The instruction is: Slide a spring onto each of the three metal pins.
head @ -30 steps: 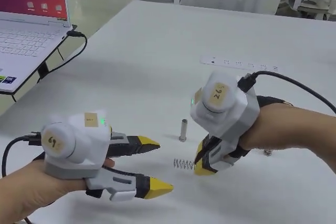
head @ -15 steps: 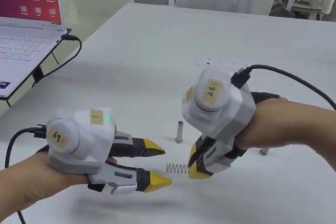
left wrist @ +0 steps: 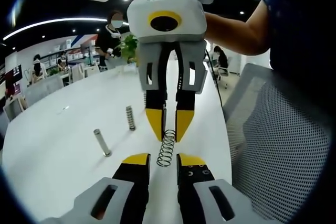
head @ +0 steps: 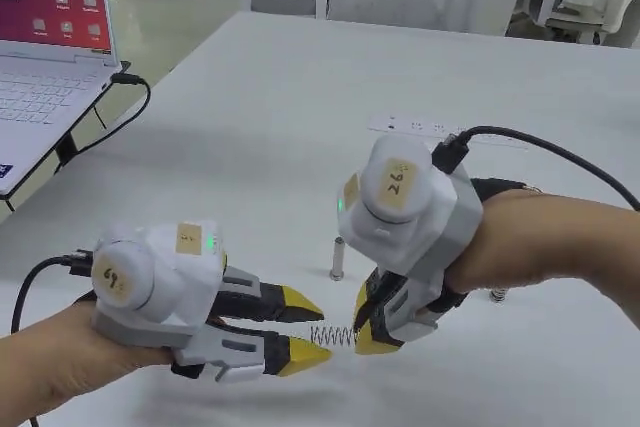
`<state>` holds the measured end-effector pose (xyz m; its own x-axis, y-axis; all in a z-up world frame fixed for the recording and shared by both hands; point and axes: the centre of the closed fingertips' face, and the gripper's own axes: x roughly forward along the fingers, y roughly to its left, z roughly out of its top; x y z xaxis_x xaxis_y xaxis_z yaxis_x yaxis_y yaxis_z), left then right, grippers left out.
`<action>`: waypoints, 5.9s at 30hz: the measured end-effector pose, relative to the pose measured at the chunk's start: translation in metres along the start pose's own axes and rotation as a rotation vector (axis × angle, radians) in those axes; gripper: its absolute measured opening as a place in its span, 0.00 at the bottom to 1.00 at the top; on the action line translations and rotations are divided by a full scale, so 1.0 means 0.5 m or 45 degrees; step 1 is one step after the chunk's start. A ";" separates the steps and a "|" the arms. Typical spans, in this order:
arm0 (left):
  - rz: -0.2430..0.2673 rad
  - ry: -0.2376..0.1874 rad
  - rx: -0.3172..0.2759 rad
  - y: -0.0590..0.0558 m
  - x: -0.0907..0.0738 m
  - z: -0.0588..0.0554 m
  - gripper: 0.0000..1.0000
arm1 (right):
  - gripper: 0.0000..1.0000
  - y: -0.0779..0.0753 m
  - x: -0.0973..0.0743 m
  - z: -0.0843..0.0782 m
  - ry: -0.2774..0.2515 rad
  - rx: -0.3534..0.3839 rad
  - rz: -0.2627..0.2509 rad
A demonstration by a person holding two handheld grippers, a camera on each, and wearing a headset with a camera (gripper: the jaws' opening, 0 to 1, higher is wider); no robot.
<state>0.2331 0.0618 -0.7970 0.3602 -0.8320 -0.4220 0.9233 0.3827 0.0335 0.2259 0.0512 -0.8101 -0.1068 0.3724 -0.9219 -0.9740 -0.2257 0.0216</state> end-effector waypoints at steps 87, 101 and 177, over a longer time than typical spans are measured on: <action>-0.027 -0.004 0.115 -0.014 0.006 0.015 0.02 | 0.09 0.009 -0.029 0.055 -0.122 -0.020 -0.019; -0.031 -0.012 0.107 -0.016 0.007 0.015 0.02 | 0.09 0.011 -0.029 0.067 -0.096 -0.052 -0.018; 0.110 -0.106 -0.174 0.000 -0.025 -0.018 0.61 | 0.08 -0.158 -0.094 0.038 0.023 -0.016 -0.146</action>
<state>0.2274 0.0759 -0.7997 0.4523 -0.8218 -0.3464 0.8638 0.5004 -0.0593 0.3042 0.0687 -0.7611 0.0087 0.3801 -0.9249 -0.9770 -0.1939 -0.0889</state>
